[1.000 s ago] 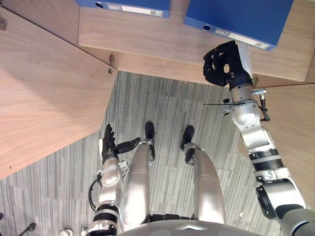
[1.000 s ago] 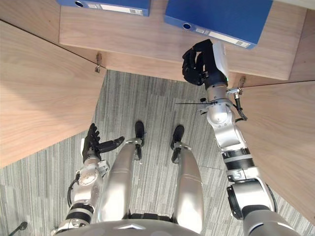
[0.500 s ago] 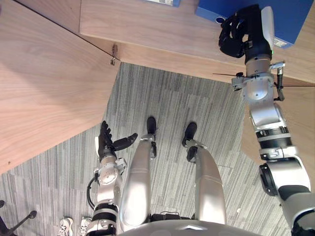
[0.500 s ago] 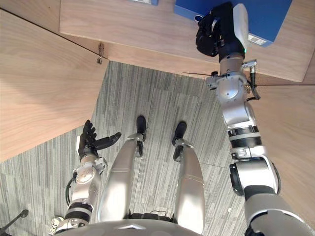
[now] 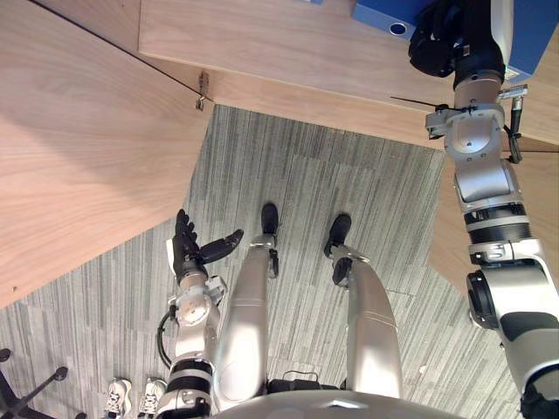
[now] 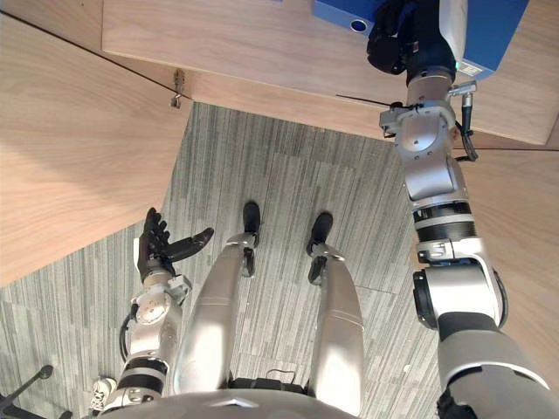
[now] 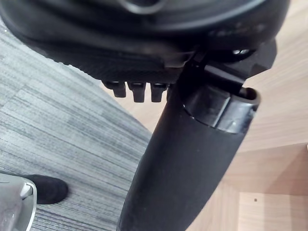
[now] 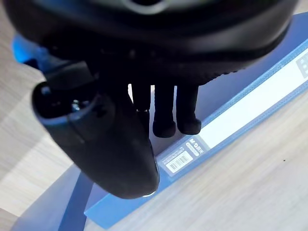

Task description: Walk over to the cabinet, pick up the folder, carry it to the office cabinet, place the folder inside the office cabinet, then close the office cabinet door

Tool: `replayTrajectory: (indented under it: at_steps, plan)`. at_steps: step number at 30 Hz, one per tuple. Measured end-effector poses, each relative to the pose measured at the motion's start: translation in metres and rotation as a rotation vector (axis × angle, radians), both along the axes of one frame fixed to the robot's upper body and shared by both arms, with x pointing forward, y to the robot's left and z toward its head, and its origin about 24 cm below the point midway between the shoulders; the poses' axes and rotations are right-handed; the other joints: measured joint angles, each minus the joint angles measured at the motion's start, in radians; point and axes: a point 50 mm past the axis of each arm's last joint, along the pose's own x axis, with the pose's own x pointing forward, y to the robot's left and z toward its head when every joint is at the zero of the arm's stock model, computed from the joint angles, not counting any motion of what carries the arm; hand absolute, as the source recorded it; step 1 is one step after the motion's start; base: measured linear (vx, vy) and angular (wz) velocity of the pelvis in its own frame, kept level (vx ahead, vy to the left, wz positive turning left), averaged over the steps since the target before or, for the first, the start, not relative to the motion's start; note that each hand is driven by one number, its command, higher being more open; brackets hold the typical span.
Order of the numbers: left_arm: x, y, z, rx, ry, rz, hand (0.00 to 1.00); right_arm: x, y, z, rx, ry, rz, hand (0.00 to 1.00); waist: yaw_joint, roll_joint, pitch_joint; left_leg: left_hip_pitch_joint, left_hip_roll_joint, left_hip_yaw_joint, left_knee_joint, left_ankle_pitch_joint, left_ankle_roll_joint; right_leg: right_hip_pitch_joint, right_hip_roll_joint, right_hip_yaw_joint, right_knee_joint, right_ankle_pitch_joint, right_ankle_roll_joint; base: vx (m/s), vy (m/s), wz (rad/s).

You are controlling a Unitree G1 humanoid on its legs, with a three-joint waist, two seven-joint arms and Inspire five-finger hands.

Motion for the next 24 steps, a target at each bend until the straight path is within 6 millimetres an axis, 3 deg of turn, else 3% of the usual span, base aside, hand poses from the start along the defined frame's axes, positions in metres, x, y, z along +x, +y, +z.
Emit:
replayTrajectory:
  at_steps: [8, 16, 24]
  plan:
    - [0.002, -0.001, 0.005, 0.005, -0.024, 0.002, 1.0, -0.026, 0.008, 0.005, -0.015, -0.173, -0.029, 0.0, 0.0, 0.001, 0.0, 0.001, -0.001, 0.0, 0.001, 0.0, 0.0, 0.0, -0.002, 0.0, 0.003, 0.0, 0.0, 0.0, -0.016, 0.0]
    - [0.002, -0.001, 0.006, 0.023, -0.019, 0.01, 1.0, -0.03, 0.012, -0.034, -0.06, -0.089, -0.045, 0.0, 0.003, 0.003, -0.001, 0.009, -0.005, 0.0, -0.017, 0.01, -0.008, 0.002, -0.005, 0.0, 0.002, 0.0, 0.0, 0.0, -0.011, 0.01]
    - [0.002, -0.001, 0.006, 0.021, -0.019, 0.013, 1.0, -0.023, 0.011, -0.053, -0.056, 0.005, -0.043, 0.0, 0.01, 0.004, -0.001, 0.014, -0.007, -0.006, -0.031, 0.019, -0.011, 0.007, -0.005, -0.008, -0.003, 0.0, 0.0, 0.0, -0.03, 0.02]
